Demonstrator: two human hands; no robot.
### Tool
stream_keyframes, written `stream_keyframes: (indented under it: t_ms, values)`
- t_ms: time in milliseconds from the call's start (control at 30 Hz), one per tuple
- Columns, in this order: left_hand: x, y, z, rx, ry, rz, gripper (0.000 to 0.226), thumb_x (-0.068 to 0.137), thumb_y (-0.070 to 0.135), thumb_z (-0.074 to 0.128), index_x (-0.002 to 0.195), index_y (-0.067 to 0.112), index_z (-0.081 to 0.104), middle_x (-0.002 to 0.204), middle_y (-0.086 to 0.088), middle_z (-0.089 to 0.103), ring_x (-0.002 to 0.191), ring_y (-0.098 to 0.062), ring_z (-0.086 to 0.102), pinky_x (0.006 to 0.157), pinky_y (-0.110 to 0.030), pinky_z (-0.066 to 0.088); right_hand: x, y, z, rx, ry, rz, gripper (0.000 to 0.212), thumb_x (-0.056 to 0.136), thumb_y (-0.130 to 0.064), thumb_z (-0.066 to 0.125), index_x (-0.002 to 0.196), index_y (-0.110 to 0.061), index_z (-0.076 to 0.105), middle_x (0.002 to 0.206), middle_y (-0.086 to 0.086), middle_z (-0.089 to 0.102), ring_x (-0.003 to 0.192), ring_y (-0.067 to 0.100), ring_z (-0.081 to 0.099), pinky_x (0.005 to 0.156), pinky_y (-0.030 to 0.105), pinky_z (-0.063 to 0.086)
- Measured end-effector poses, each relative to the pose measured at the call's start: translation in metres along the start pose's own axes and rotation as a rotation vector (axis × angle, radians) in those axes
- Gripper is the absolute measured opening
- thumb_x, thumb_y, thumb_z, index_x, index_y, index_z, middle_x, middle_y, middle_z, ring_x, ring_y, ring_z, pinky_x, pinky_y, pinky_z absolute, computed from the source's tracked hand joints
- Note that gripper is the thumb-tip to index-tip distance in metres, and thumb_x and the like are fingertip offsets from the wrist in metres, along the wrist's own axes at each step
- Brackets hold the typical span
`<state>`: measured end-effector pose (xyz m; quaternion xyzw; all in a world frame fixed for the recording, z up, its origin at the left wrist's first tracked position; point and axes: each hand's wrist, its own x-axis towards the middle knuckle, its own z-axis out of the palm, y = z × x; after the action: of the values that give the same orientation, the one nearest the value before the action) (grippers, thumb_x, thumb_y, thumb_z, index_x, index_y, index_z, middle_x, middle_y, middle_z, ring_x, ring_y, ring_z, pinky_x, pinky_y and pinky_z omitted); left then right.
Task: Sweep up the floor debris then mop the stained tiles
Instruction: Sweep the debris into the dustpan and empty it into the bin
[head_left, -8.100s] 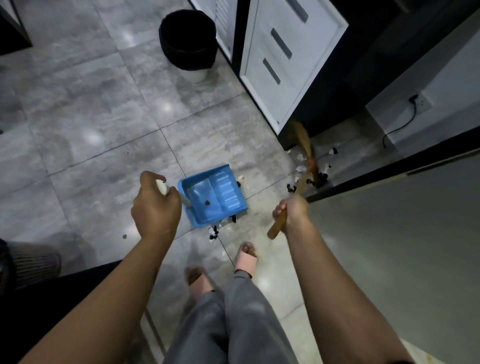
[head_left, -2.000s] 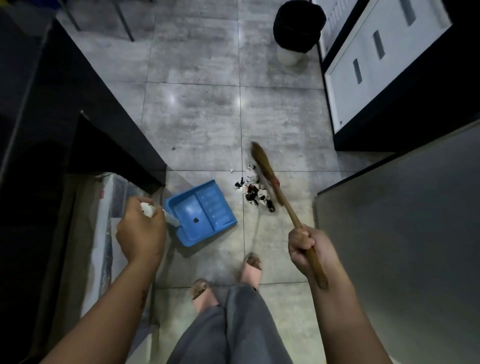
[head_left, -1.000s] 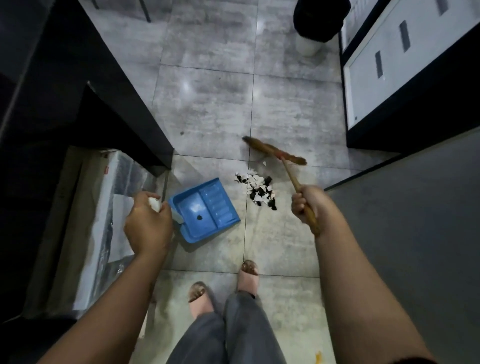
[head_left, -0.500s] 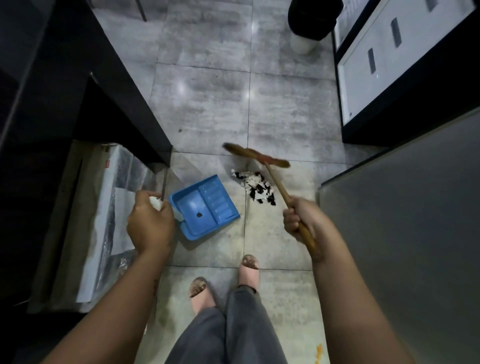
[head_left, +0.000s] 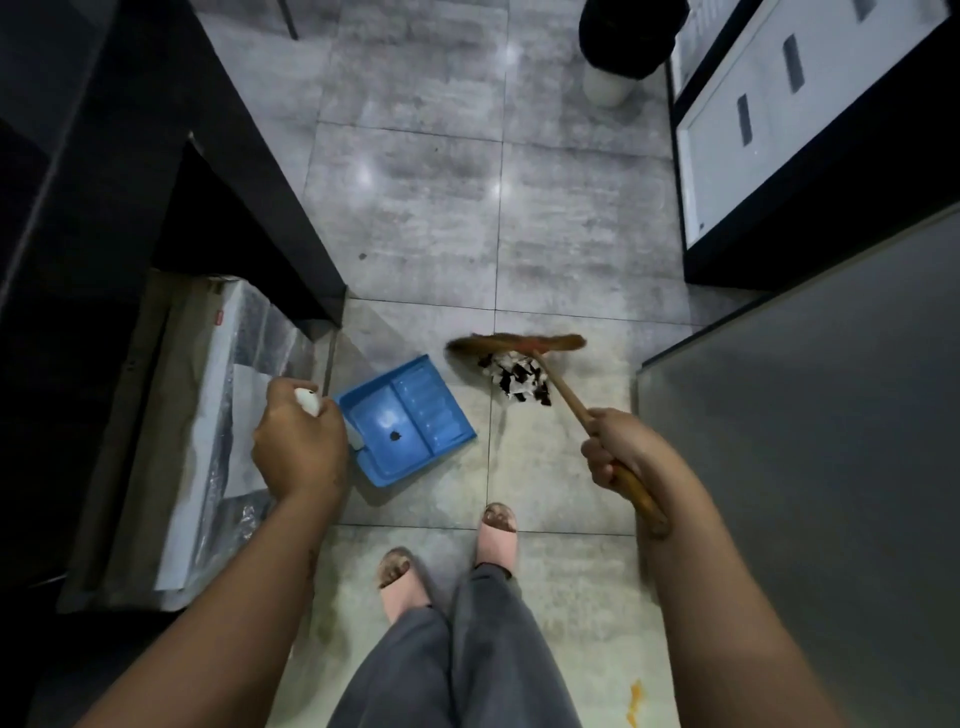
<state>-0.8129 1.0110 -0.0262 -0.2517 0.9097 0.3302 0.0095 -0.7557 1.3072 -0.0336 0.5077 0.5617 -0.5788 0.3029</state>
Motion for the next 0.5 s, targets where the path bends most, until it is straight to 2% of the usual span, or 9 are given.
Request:
stream_keyframes:
  t_ms: [133,167,233,300,400,500]
  values:
    - [0.003,0.004,0.008,0.003,-0.021,0.015,0.019,0.088,0.017,0.062,0.105,0.013,0.058,0.097,-0.018,0.067,0.088,-0.038,0.062,0.078,-0.04,0.052,-0.024,0.018,-0.03,0.37,0.003,-0.013,0.035,0.103,-0.008,0.022,0.125,-0.022,0.045,0.052,-0.004,0.031,0.03,0.005,0.027,0.029,0.012,0.023]
    - [0.003,0.005,0.011,0.01,-0.023,0.022,0.019,0.088,0.017,0.061,0.106,0.013,0.057,0.097,-0.018,0.067,0.088,-0.038,0.061,0.076,-0.038,0.049,-0.023,0.019,-0.034,0.442,0.002,-0.011,0.032,0.104,-0.009,0.022,0.122,-0.021,0.046,0.051,-0.004,0.031,0.029,0.004,0.027,0.028,0.012,0.022]
    - [0.003,0.007,0.018,0.022,-0.03,0.028,0.019,0.088,0.019,0.061,0.105,0.014,0.056,0.099,-0.017,0.067,0.088,-0.038,0.061,0.075,-0.038,0.048,-0.014,0.018,-0.033,0.58,-0.014,0.03,0.023,0.106,-0.015,0.024,0.102,-0.016,0.047,0.049,-0.005,0.031,0.027,0.004,0.026,0.027,0.011,0.021]
    - [0.005,0.008,0.024,0.026,-0.023,0.026,0.018,0.087,0.021,0.061,0.103,0.016,0.055,0.101,-0.015,0.067,0.088,-0.037,0.062,0.073,-0.038,0.048,0.0,0.016,-0.026,0.682,-0.017,0.086,0.027,0.106,-0.018,0.025,0.082,-0.016,0.038,0.044,-0.006,0.031,0.025,0.004,0.025,0.026,0.011,0.02]
    - [0.008,0.009,0.035,0.038,-0.011,0.056,0.018,0.085,0.023,0.062,0.101,0.017,0.055,0.102,-0.014,0.066,0.088,-0.036,0.062,0.069,-0.033,0.043,0.018,0.02,-0.014,0.757,-0.049,0.156,0.032,0.105,-0.017,0.022,0.075,-0.017,0.034,0.039,-0.004,0.031,0.023,0.004,0.026,0.024,0.012,0.02]
    - [0.014,0.011,0.044,0.054,0.004,0.086,0.017,0.083,0.026,0.062,0.098,0.021,0.053,0.1,-0.012,0.066,0.087,-0.035,0.062,0.07,-0.035,0.046,0.021,0.03,-0.005,0.817,-0.123,0.208,0.038,0.106,-0.02,0.024,0.069,-0.017,0.034,0.037,-0.004,0.03,0.021,0.005,0.025,0.023,0.013,0.02]
